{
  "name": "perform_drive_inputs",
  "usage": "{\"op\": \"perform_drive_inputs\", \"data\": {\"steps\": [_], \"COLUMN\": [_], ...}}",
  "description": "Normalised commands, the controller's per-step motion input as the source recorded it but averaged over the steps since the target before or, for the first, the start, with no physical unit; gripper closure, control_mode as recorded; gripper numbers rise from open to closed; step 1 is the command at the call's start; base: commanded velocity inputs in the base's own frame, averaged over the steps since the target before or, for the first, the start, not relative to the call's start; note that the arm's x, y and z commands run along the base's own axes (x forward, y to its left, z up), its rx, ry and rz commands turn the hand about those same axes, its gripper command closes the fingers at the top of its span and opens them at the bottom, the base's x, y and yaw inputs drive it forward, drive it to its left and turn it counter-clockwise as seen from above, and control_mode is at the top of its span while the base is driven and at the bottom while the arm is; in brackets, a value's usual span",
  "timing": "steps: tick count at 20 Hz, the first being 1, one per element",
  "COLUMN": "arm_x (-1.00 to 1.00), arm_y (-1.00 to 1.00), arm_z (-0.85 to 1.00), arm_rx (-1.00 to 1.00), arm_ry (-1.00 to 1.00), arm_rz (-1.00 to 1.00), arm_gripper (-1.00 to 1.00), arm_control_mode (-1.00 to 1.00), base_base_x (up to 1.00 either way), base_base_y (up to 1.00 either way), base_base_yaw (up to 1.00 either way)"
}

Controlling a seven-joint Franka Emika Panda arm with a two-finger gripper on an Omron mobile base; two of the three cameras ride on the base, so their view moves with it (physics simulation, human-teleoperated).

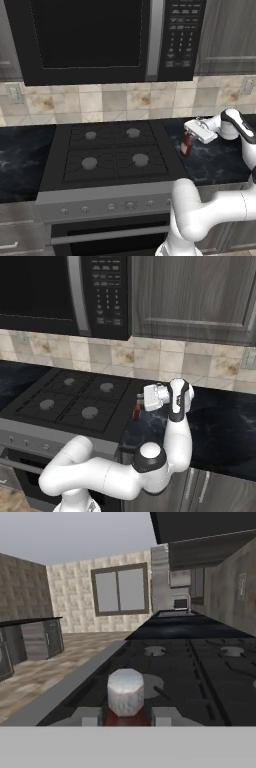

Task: Collect the turmeric, ketchup, and shaker from the cabinet and place them next to the stove.

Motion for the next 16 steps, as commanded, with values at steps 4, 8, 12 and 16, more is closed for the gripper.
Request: {"op": "perform_drive_inputs", "data": {"steps": [4,8,12,16], "arm_x": [0.0,0.0,0.0,0.0], "arm_y": [0.0,0.0,0.0,0.0], "arm_z": [-0.21,-0.22,-0.14,-0.03], "arm_rx": [0.0,0.0,0.0,0.0], "arm_ry": [0.01,0.01,0.0,0.0], "arm_rz": [0.0,0.0,0.0,0.0], "arm_gripper": [1.0,-1.0,-1.0,-1.0], "arm_control_mode": [-1.0,-1.0,-1.0,-1.0], "base_base_x": [0.0,0.0,0.0,0.0], "base_base_y": [0.0,0.0,0.0,0.0], "base_base_yaw": [0.0,0.0,0.0,0.0]}}
